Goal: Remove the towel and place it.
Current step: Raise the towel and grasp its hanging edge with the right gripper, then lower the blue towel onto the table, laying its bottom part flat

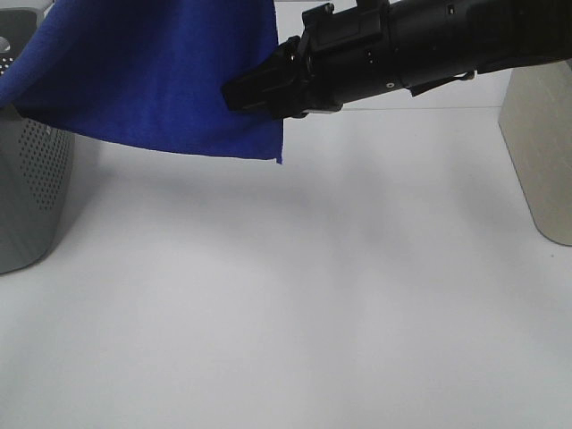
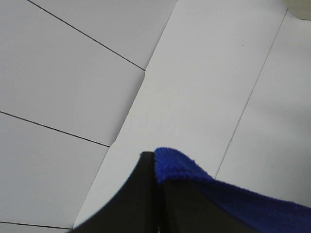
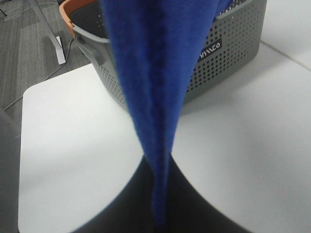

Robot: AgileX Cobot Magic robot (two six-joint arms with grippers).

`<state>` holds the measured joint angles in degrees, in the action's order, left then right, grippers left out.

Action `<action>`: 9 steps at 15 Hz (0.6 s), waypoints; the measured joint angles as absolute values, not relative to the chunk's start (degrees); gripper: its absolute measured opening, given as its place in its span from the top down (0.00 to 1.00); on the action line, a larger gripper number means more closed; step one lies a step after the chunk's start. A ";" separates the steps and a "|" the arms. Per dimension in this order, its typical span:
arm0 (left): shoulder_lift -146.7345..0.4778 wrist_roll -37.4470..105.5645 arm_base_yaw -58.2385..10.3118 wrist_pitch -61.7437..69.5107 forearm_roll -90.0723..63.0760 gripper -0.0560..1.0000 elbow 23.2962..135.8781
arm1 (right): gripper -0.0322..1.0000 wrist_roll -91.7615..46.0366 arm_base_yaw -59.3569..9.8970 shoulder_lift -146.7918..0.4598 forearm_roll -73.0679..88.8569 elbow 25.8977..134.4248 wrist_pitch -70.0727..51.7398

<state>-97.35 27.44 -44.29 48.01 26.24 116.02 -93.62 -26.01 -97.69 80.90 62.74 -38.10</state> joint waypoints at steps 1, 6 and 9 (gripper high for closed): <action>-97.35 27.44 -44.29 48.01 26.07 0.95 116.02 | 0.96 -90.41 -26.01 -97.69 78.61 62.74 -38.16; -97.52 26.18 -44.29 47.67 23.78 0.95 116.02 | 0.96 -56.09 -26.01 -97.23 56.44 71.16 -45.84; -98.03 19.25 -44.23 42.11 23.26 0.95 116.02 | 0.96 -32.83 -26.01 -97.23 35.87 81.07 -54.60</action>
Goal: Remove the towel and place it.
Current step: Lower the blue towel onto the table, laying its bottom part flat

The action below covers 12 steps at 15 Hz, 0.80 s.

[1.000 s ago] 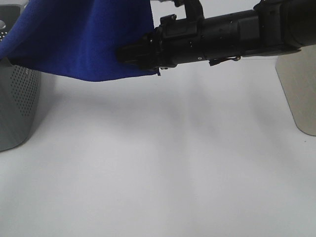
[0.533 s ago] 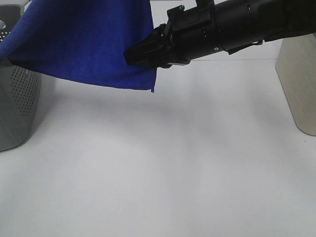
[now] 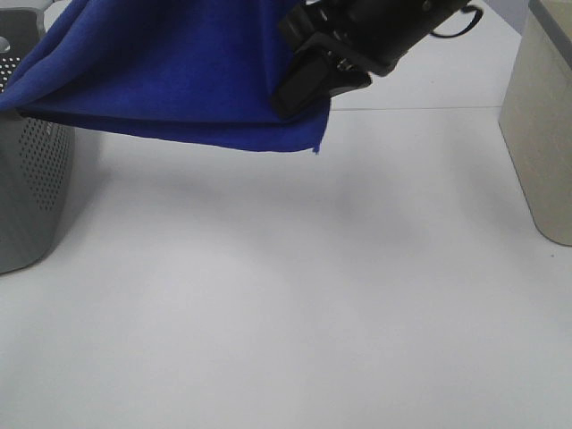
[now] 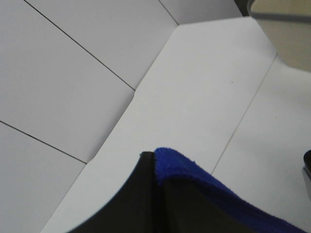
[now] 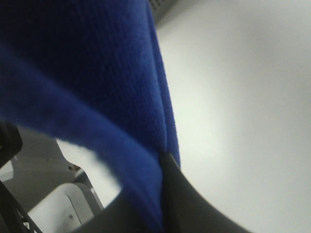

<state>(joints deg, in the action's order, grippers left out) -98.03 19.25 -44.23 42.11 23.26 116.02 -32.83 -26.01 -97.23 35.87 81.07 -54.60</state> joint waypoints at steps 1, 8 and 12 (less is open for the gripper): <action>-98.09 17.07 -44.23 39.36 23.09 0.95 116.02 | 0.96 -26.81 -26.01 -97.23 28.99 85.43 -59.07; -98.26 7.51 -42.80 20.74 24.64 0.95 116.02 | 0.96 -15.93 -26.01 -97.06 12.32 109.78 -69.39; -98.26 1.03 -36.90 18.16 24.92 0.95 116.02 | 0.96 -12.38 -26.01 -93.56 5.90 112.07 -69.84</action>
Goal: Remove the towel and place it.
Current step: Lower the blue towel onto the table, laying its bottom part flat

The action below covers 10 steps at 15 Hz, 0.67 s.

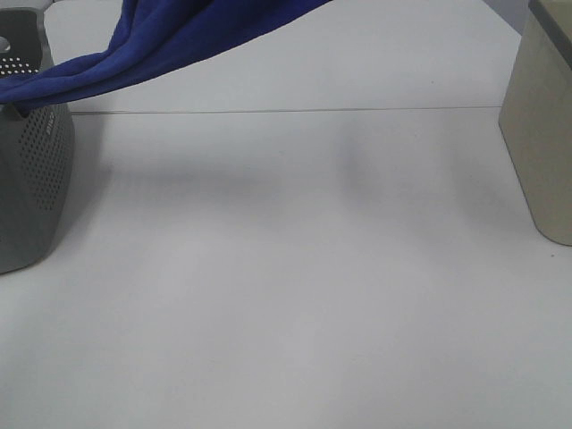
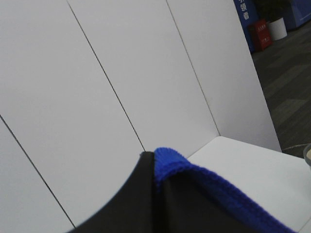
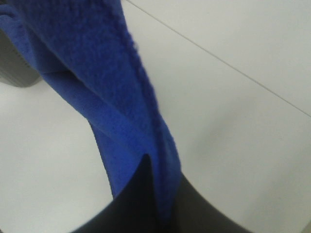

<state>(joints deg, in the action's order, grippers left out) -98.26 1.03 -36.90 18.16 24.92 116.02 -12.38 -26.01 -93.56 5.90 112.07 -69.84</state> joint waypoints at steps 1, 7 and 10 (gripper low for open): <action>-98.26 0.00 -36.50 17.19 24.92 0.95 116.02 | 0.96 -11.46 -26.01 -93.45 4.13 112.07 -69.84; -98.26 -1.03 -34.26 5.90 23.72 0.95 116.02 | 0.96 -11.17 -26.01 -93.22 -4.93 120.49 -68.93; -98.43 -1.03 -33.69 2.52 23.20 0.95 116.02 | 0.96 -13.18 -26.01 -93.16 -9.91 122.27 -67.72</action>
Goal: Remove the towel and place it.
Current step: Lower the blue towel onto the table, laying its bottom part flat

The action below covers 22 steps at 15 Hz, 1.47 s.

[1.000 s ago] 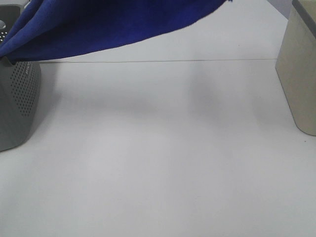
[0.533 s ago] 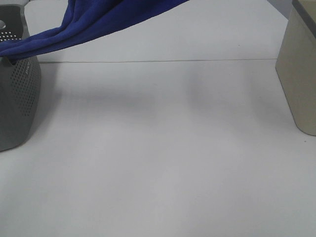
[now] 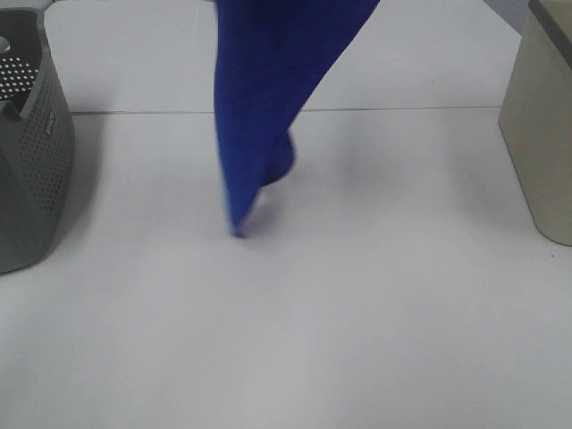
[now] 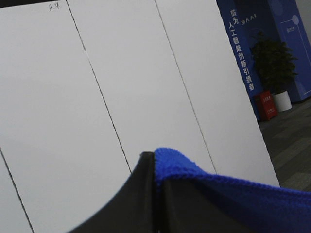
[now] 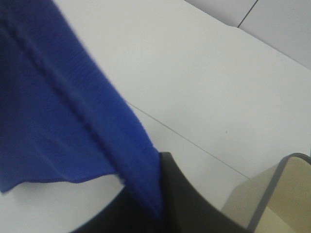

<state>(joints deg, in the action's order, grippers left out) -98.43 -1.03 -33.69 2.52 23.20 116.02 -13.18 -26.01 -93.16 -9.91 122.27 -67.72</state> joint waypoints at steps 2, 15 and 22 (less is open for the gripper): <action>-99.01 -1.03 -33.63 2.18 24.52 0.95 116.02 | 0.96 -13.64 -26.01 -93.22 -11.75 122.27 -67.09; -106.34 -0.86 -24.92 -4.81 26.41 0.95 116.02 | 0.96 -11.52 -25.95 -99.87 -25.95 122.44 -43.43; -108.40 -0.97 -19.71 -7.68 27.04 0.95 116.02 | 0.96 -9.51 -25.95 -104.34 -26.81 122.44 -37.53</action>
